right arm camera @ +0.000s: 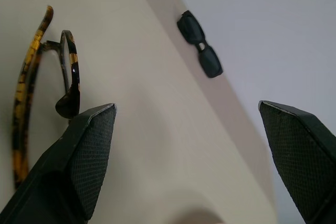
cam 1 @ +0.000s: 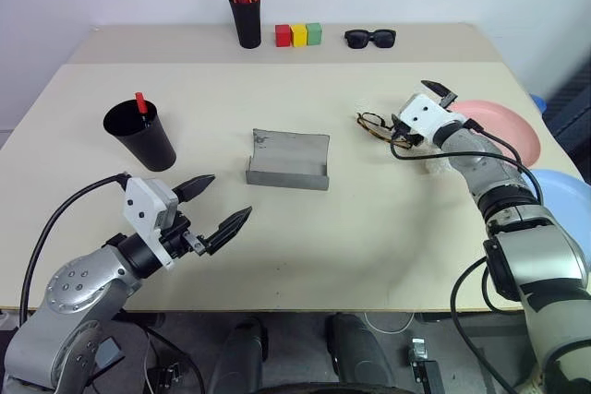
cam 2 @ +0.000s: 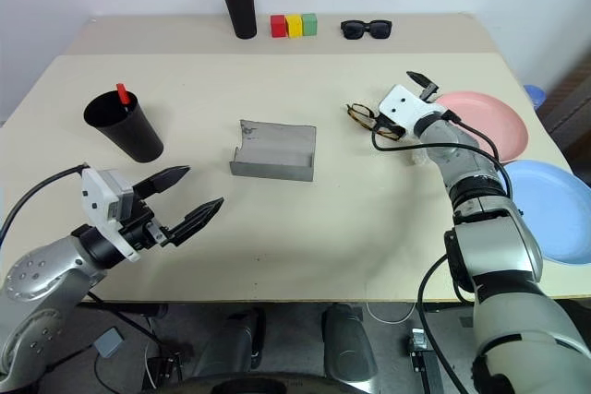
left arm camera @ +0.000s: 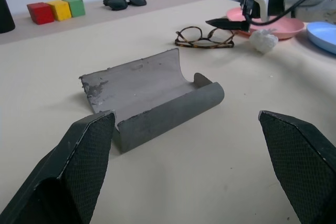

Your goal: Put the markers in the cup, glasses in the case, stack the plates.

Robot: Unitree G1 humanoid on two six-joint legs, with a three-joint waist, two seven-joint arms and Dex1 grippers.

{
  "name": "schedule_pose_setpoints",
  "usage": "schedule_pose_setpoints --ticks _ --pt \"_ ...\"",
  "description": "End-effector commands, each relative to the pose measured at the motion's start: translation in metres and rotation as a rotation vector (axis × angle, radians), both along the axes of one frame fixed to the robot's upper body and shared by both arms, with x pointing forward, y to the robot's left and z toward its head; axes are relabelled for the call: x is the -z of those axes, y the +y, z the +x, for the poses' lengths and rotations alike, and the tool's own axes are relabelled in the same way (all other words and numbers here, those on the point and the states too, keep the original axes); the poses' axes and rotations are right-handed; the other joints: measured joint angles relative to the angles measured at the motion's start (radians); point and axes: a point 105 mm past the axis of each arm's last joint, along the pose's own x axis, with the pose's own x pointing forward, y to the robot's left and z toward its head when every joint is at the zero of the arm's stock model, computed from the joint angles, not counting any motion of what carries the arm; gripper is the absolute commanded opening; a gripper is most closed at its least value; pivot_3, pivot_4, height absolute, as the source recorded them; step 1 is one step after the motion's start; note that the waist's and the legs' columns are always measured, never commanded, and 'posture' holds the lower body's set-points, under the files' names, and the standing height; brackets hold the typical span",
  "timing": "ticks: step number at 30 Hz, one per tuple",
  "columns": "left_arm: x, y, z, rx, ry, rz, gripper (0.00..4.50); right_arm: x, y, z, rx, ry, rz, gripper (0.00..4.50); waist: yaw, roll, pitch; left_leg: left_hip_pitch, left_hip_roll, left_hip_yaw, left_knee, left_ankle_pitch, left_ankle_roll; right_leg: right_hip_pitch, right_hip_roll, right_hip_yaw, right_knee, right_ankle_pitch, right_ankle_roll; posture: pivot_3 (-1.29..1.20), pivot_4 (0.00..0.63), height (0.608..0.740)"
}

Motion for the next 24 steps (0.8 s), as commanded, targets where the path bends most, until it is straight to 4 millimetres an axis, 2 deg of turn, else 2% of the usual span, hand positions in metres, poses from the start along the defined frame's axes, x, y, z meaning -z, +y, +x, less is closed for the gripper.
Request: schedule_pose_setpoints --ticks 1,6,11,16,21,24 --pt "-0.007 -0.002 -0.002 0.015 -0.042 -0.005 4.5 0.007 -0.003 -0.002 -0.023 0.109 0.103 4.44 0.0 0.0 0.0 0.0 0.0 0.0 0.0 0.0 0.0 0.0 0.0 0.0 0.0 0.0 0.0 0.0 0.15 0.74" --pt "-0.005 -0.002 -0.001 0.019 -0.042 -0.007 4.5 0.022 -0.001 -0.011 -0.085 0.275 0.207 4.44 0.002 0.0 0.0 0.0 0.0 0.0 0.0 0.0 0.0 0.001 0.0 0.0 0.0 0.0 0.0 0.0 0.15 0.74" --pt "-0.005 -0.001 0.0 0.021 -0.041 -0.008 4.5 0.023 0.002 -0.021 -0.129 0.325 0.284 4.44 0.003 0.0 0.0 0.0 0.0 0.0 0.0 0.0 0.0 0.001 0.0 0.0 0.0 0.0 0.0 0.0 0.15 0.74" --pt "-0.005 0.0 0.0 0.02 -0.041 -0.008 4.5 0.009 0.009 -0.028 -0.168 0.298 0.327 4.44 0.0 0.0 0.0 0.001 0.0 0.0 0.0 0.0 0.0 0.0 0.0 0.0 0.0 0.0 0.0 0.0 0.15 0.74" --pt "-0.003 0.0 0.002 0.021 -0.039 -0.007 4.5 -0.027 0.017 -0.028 -0.255 0.302 0.524 4.44 0.002 0.001 0.0 0.0 0.0 0.0 0.0 0.0 0.0 0.0 0.0 0.0 0.0 0.0 0.0 0.0 0.15 0.74" --pt "-0.003 0.0 0.002 0.021 -0.04 -0.005 4.5 -0.042 0.027 -0.035 -0.355 0.404 0.671 4.44 0.002 0.001 0.0 0.0 0.0 0.0 0.0 0.0 0.0 -0.001 0.0 0.0 0.0 0.0 0.0 0.0 0.15 0.74"
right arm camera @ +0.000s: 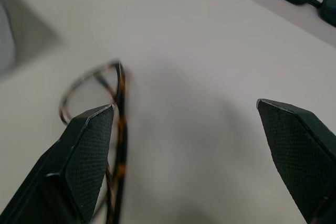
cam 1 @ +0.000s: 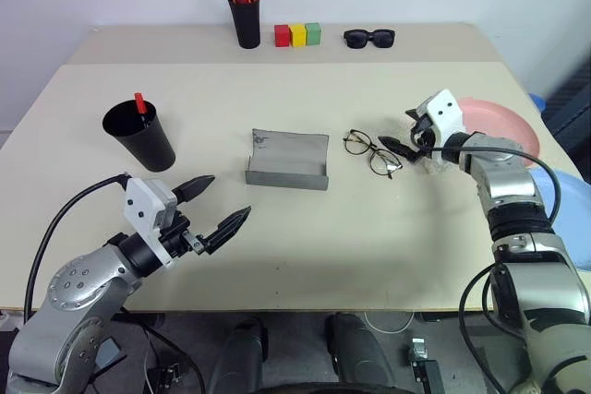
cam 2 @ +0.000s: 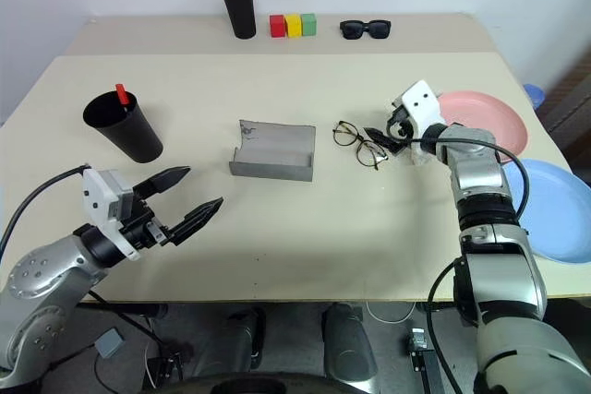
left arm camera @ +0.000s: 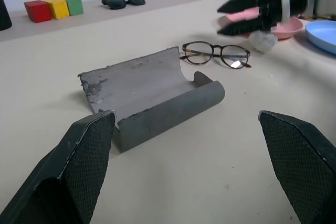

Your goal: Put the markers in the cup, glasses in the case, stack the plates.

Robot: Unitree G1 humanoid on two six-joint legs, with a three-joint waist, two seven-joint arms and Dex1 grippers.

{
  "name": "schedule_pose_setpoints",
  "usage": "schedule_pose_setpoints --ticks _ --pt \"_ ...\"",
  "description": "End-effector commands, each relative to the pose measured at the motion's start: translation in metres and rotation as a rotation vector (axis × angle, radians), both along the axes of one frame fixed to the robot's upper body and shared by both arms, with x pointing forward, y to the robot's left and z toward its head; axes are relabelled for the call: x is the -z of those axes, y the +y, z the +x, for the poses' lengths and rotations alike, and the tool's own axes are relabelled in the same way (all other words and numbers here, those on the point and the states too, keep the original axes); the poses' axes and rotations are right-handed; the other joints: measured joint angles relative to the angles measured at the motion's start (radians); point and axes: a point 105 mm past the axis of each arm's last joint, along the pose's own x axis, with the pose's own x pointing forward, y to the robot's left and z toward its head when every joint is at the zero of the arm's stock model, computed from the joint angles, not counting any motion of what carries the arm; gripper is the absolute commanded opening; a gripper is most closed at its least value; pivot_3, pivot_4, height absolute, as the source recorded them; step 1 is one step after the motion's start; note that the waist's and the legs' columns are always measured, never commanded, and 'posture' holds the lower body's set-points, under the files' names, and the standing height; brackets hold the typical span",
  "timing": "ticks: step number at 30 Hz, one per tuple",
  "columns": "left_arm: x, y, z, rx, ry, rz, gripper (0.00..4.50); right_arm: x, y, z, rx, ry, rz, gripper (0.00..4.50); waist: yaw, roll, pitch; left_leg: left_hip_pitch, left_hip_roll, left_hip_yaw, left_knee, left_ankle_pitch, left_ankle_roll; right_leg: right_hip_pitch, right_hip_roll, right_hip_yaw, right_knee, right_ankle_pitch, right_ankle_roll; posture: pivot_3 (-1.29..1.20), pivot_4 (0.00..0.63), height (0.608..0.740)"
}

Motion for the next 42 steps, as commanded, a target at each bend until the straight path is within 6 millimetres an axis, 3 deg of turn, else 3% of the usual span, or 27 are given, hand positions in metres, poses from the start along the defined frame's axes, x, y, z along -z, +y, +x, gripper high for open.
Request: schedule_pose_setpoints --ticks 1,5,10,15,19,26,34,42 --pt "-0.006 -0.003 -0.002 0.016 -0.039 0.002 4.5 -0.041 0.013 -0.008 -0.12 0.0 0.158 4.44 0.0 0.0 0.0 0.0 0.0 0.0 0.0 0.0 0.0 0.0 0.0 0.0 0.0 0.0 0.0 0.0 0.15 0.74" --pt "-0.006 -0.002 -0.003 0.017 -0.038 0.003 4.5 -0.034 0.025 -0.025 -0.233 0.145 0.204 4.44 0.003 0.0 0.0 0.0 0.0 0.0 0.0 0.0 0.0 0.0 0.0 0.0 0.0 0.0 0.0 0.0 0.15 0.74" --pt "-0.006 0.0 -0.005 0.026 -0.029 0.013 4.5 -0.01 0.032 -0.036 -0.28 0.282 0.199 4.44 0.012 0.0 0.0 0.0 0.0 0.0 0.0 0.0 0.0 0.0 0.0 0.0 -0.001 0.0 0.0 0.0 0.15 0.74" --pt "-0.007 0.005 -0.012 0.105 0.0 0.054 4.5 0.016 0.035 -0.036 -0.276 0.369 0.174 4.44 0.014 0.0 0.0 -0.001 0.0 0.001 0.0 0.0 0.0 -0.002 0.0 0.0 0.0 0.0 0.0 0.0 0.15 0.74" --pt "-0.008 0.007 -0.019 0.181 0.036 0.077 4.5 0.025 0.036 -0.031 -0.26 0.38 0.168 4.44 0.014 0.0 0.0 -0.001 0.0 0.001 0.0 0.0 0.0 -0.001 0.0 0.0 -0.001 -0.001 -0.003 0.0 0.15 0.74" --pt "-0.007 0.007 -0.027 0.261 0.074 0.112 4.5 0.027 0.034 -0.026 -0.234 0.37 0.168 4.44 0.013 0.0 0.0 -0.001 0.0 0.001 0.0 0.0 0.0 -0.001 0.0 0.0 -0.001 -0.001 -0.003 0.0 0.15 0.74" --pt "-0.005 0.007 -0.027 0.276 0.084 0.121 4.5 0.0 0.034 -0.024 -0.273 0.281 0.241 4.44 0.012 0.0 0.0 -0.001 0.0 0.001 -0.001 0.0 0.0 -0.002 0.0 0.0 -0.001 -0.001 -0.002 0.0 0.15 0.74" --pt "-0.009 -0.004 -0.028 0.284 0.074 0.101 4.5 0.007 0.02 -0.015 -0.189 0.258 0.203 4.44 0.012 0.0 0.0 -0.001 0.0 0.001 0.0 0.0 0.0 -0.002 0.0 0.0 -0.001 -0.001 -0.002 0.0 0.15 0.74"
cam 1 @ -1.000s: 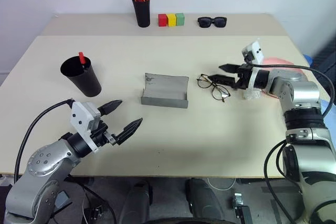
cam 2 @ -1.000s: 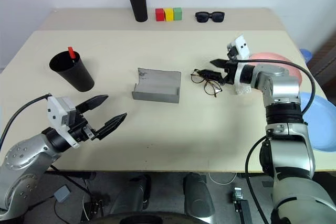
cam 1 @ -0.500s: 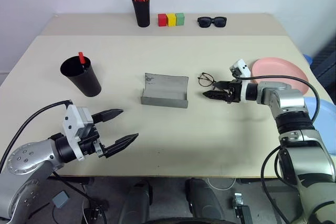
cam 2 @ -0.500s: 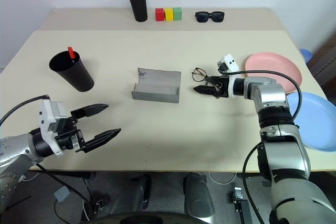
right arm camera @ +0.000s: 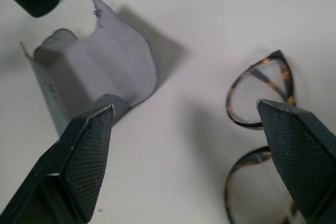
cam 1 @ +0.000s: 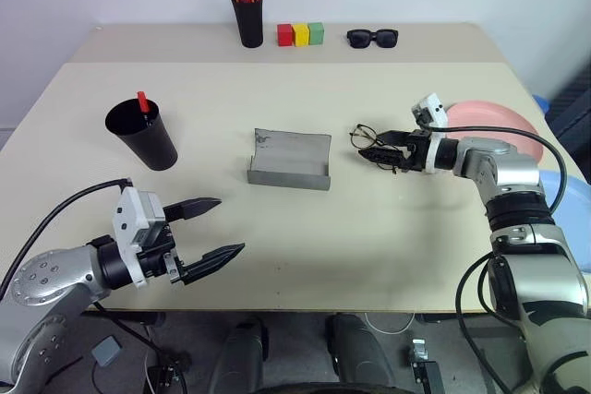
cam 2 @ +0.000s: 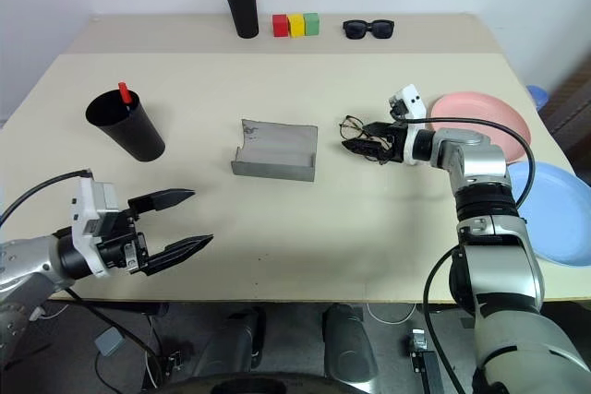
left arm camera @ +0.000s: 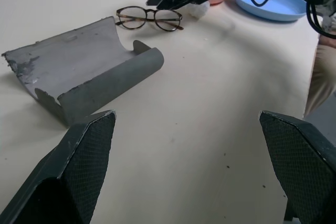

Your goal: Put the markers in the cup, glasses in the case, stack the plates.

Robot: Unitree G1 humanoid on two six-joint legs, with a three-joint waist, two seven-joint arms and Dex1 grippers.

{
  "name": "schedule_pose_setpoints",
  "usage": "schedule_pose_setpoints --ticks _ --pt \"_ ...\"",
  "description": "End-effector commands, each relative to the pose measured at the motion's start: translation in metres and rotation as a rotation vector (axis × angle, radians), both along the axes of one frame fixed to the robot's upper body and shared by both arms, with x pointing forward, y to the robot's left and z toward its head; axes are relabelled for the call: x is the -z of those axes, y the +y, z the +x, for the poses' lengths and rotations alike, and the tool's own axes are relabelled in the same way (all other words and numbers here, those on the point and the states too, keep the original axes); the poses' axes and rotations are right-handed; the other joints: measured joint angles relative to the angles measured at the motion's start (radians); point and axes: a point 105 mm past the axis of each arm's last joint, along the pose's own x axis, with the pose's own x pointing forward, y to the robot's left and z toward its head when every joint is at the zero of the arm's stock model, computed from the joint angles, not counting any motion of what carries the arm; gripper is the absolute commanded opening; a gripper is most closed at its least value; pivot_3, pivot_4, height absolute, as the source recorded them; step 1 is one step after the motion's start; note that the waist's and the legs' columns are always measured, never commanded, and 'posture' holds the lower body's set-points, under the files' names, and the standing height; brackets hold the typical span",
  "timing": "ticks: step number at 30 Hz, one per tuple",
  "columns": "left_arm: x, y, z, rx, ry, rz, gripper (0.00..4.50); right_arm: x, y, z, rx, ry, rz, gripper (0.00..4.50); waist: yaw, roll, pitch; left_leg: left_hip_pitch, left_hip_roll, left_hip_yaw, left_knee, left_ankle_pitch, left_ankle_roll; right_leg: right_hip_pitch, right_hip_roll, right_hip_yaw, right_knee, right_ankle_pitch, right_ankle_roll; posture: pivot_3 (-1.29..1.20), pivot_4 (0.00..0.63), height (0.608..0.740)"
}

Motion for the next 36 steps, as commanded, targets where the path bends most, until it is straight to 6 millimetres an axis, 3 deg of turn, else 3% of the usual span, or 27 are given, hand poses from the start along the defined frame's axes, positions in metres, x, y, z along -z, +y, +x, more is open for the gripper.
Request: schedule_pose_setpoints --ticks 1,14,32,35,36 --pt "-0.013 -0.009 0.0 0.025 -0.041 -0.008 4.5 -0.016 -0.01 0.009 0.05 -0.069 -0.021 4.44 0.0 0.0 0.0 0.0 0.0 0.0 0.0 0.0 0.0 0.0 0.0 0.0 0.0 0.0 0.0 0.0 0.15 0.74" --pt "-0.022 -0.014 0.003 -0.007 -0.051 -0.007 4.5 -0.007 -0.017 0.02 0.102 -0.065 -0.061 4.44 -0.013 0.0 0.0 0.0 0.0 0.0 0.0 0.0 0.0 0.0 0.0 0.0 0.0 0.001 0.002 0.0 0.15 0.74" --pt "-0.012 -0.01 -0.006 -0.061 -0.041 -0.017 4.5 -0.005 -0.002 0.025 0.062 -0.052 -0.066 4.44 -0.013 0.0 0.0 0.0 0.0 0.0 0.0 0.0 0.0 0.0 0.0 0.0 0.0 0.001 0.002 0.0 0.15 0.74" --pt "-0.012 -0.009 -0.007 -0.067 -0.044 -0.017 4.5 -0.004 -0.001 0.025 0.063 -0.051 -0.072 3.6 -0.014 0.0 0.0 0.0 0.0 0.0 0.0 0.0 0.0 0.0 0.0 0.0 0.0 0.001 0.002 0.0 0.15 0.74" --pt "-0.011 -0.009 -0.007 -0.069 -0.045 -0.017 4.5 -0.004 -0.001 0.026 0.062 -0.05 -0.075 3.1 -0.013 0.0 0.0 0.0 0.0 0.0 0.0 0.0 0.0 0.0 0.0 0.0 0.0 0.001 0.002 0.0 0.15 0.74"
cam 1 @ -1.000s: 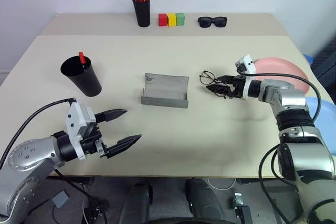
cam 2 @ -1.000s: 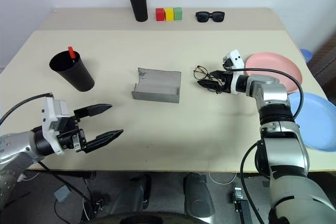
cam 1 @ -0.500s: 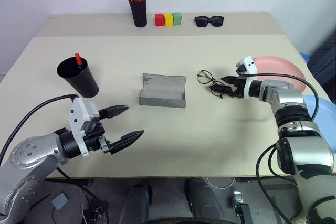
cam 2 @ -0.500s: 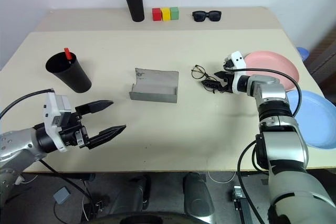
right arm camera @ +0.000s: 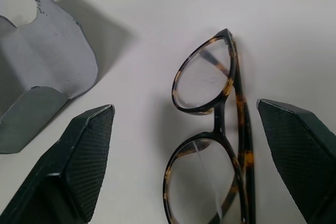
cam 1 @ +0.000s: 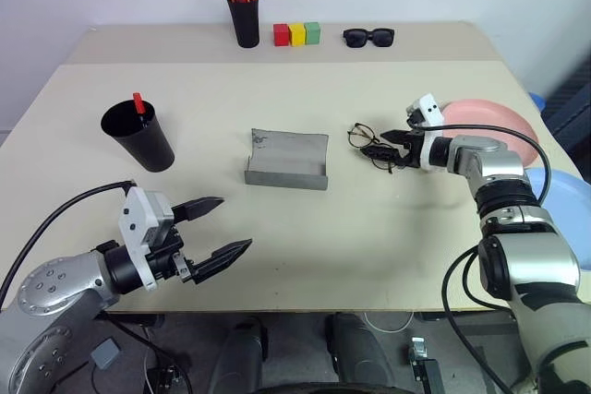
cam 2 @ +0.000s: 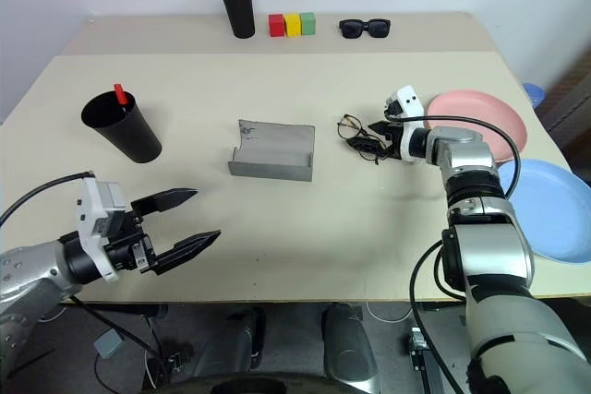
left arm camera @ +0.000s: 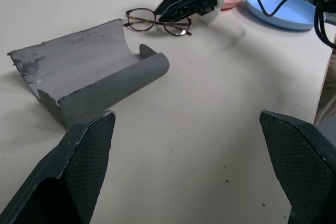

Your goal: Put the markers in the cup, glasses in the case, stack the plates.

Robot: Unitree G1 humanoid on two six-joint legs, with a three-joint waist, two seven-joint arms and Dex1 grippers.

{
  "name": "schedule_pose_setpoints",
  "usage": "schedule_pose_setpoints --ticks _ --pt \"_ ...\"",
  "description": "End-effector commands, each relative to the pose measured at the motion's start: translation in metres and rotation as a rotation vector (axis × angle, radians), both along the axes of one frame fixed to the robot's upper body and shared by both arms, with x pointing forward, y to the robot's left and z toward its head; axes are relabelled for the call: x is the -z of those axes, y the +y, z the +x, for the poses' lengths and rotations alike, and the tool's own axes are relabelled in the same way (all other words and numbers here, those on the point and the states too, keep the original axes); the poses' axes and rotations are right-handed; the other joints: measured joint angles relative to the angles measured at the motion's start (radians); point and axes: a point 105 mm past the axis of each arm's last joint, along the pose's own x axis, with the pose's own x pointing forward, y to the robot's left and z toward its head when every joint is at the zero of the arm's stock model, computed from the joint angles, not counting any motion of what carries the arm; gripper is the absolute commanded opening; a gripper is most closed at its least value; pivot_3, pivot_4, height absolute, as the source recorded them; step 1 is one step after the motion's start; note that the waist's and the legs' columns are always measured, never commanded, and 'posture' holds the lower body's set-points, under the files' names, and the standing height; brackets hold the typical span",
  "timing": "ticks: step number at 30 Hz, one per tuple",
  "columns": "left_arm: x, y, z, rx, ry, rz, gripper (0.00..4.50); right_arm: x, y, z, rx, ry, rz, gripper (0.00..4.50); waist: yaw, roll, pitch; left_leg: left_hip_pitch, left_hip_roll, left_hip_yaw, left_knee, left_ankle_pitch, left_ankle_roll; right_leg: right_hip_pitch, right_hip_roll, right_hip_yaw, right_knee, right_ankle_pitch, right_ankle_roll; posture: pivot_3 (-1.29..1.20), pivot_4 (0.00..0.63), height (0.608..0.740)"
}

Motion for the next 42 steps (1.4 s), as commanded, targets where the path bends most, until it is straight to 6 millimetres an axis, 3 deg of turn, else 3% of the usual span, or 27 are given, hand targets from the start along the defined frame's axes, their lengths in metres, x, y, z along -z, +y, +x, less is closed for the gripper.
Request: schedule_pose_setpoints --ticks 1,6,27,30,34,42 --pt "-0.01 -0.001 -0.003 0.0 -0.065 0.007 4.5 -0.017 0.003 0.005 -0.015 -0.055 -0.005 2.6 0.0 0.0 0.0 0.0 0.0 0.0 0.0 0.0 0.0 0.0 0.0 0.0 0.0 0.0 0.0 0.0 0.15 0.74" --pt "-0.01 -0.002 -0.004 -0.013 -0.07 0.006 4.5 -0.015 0.003 0.006 -0.014 -0.05 -0.02 0.05 0.0 0.0 0.0 0.0 0.0 0.0 0.0 0.0 0.0 0.0 0.0 0.0 0.0 0.0 0.0 0.0 0.15 0.74" --pt "0.0 0.001 -0.004 -0.009 -0.067 0.0 4.5 -0.019 -0.011 0.002 -0.031 -0.082 -0.116 0.05 0.001 0.0 0.0 0.0 0.0 0.0 0.0 0.0 0.0 0.0 0.0 0.0 0.0 0.0 0.0 0.0 0.15 0.74" --pt "0.001 0.0 -0.003 -0.006 -0.071 -0.001 4.5 -0.02 -0.011 0.002 -0.045 -0.083 -0.129 0.83 0.0 0.0 0.0 0.0 0.0 0.0 0.0 0.0 0.0 0.0 0.0 0.0 0.0 0.0 -0.001 0.0 0.15 0.74" --pt "-0.001 -0.004 -0.004 -0.004 -0.077 -0.004 4.5 -0.023 -0.014 0.005 -0.016 -0.096 -0.142 2.79 -0.001 0.0 0.0 0.0 0.0 0.0 0.0 0.0 0.0 0.0 0.0 0.0 0.0 0.0 0.0 0.0 0.15 0.74" --pt "-0.002 -0.005 -0.002 -0.015 -0.078 -0.01 4.5 -0.023 -0.012 0.007 -0.024 -0.073 -0.169 2.79 0.0 0.0 0.0 0.0 0.0 0.0 0.0 0.0 0.0 0.0 0.0 0.0 0.0 0.0 0.0 0.0 0.15 0.74"
